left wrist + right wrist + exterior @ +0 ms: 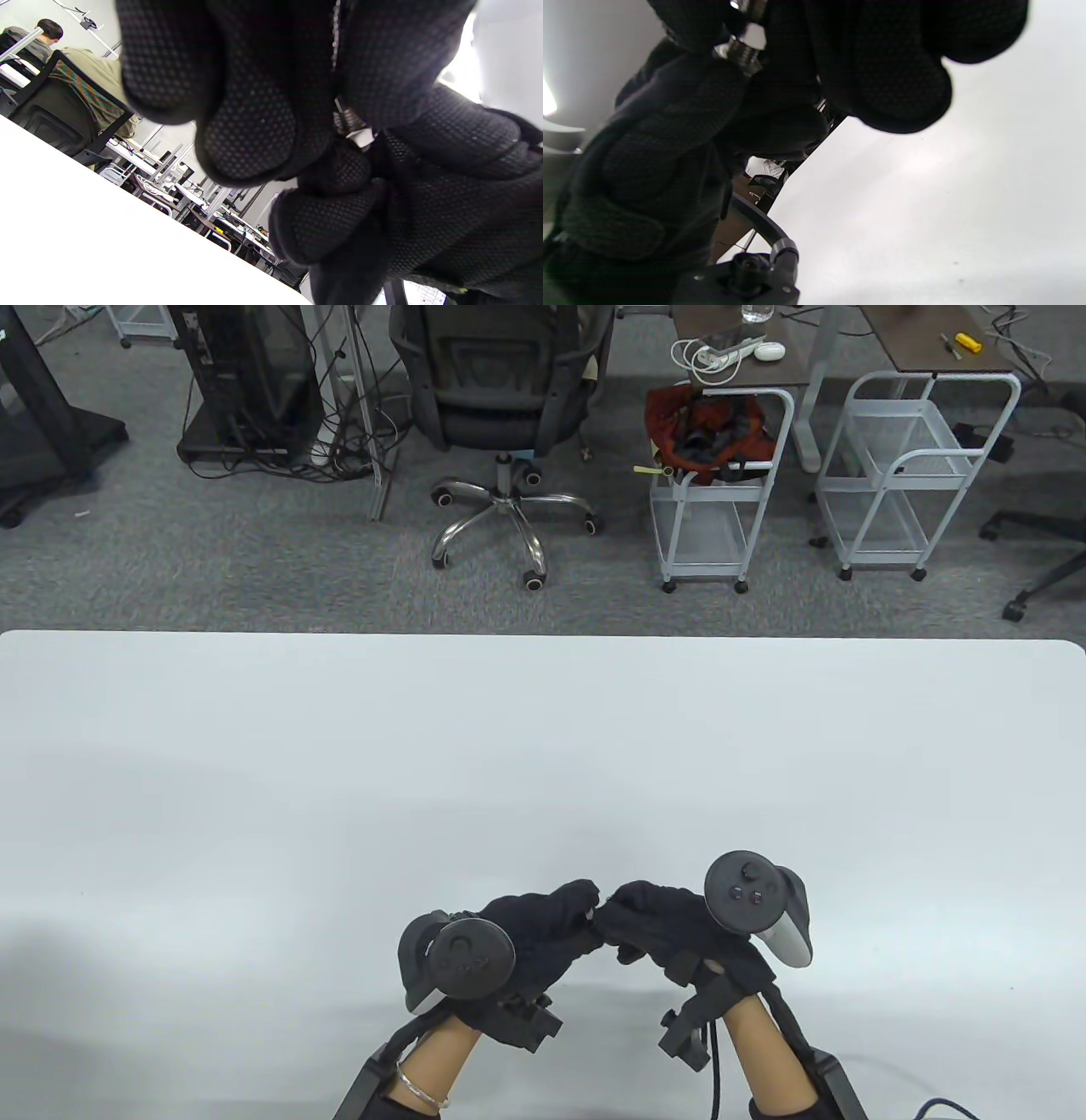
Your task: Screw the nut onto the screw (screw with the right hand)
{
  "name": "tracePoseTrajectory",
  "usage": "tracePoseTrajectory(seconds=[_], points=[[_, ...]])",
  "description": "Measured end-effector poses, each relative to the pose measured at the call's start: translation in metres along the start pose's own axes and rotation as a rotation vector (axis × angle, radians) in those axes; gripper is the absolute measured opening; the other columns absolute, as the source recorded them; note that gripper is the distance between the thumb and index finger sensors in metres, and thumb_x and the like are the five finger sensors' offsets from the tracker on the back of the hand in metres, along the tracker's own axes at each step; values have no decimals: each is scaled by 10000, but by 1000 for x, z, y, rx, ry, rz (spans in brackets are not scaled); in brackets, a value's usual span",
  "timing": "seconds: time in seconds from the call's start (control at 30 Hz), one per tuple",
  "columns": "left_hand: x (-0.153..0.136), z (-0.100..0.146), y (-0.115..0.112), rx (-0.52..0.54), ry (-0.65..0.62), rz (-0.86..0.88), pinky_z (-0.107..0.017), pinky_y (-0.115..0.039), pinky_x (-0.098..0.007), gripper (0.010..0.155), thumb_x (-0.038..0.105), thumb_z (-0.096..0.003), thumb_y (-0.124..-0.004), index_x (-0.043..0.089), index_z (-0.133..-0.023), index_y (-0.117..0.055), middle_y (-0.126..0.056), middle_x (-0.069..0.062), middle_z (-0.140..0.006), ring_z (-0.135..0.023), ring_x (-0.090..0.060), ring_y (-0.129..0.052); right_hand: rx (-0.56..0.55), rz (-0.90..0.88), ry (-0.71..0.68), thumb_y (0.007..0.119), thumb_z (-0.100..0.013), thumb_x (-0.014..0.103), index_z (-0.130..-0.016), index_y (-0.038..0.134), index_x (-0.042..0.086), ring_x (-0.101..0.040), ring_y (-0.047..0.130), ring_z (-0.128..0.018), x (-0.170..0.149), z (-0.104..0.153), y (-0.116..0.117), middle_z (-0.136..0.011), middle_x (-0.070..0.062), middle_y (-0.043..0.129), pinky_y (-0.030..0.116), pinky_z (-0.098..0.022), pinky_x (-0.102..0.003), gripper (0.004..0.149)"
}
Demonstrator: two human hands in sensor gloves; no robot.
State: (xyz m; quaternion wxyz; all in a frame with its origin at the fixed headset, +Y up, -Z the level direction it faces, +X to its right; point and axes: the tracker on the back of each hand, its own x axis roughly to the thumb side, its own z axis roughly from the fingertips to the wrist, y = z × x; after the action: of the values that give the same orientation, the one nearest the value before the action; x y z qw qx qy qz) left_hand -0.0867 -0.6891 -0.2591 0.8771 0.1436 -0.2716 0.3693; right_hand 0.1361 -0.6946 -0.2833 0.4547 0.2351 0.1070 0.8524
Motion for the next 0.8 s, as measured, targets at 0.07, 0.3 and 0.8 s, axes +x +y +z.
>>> tracePoseTrajectory(seconds=[0.07,0.3,0.8], points=[[-1,0,0,-5,-5,9,-344,-958,-266,493,442,-380,-880,140,-767,-928,-1151,41,-539,-382,-83,-1150,-80,-4,-4,659,-596,420,-677,871,8,-287,1043,-358,-1,0,0,-579,-214,991,798,-351,-492,470],[-1,0,0,7,6,-4,-344,-957,-267,489,440,-382,-881,144,-768,-928,-1149,38,-544,-384,-85,-1149,23,-19,9,716,-578,441,-772,806,-20,-337,1013,-463,1,0,0,-685,-263,933,766,-406,-525,509],[-2,0,-1,-17,-8,52,-347,-955,-268,487,437,-380,-882,147,-769,-929,-1149,39,-543,-387,-85,-1148,-142,-27,6,627,-602,388,-592,906,23,-282,1046,-283,0,1,1,-496,-200,1019,803,-310,-491,460]])
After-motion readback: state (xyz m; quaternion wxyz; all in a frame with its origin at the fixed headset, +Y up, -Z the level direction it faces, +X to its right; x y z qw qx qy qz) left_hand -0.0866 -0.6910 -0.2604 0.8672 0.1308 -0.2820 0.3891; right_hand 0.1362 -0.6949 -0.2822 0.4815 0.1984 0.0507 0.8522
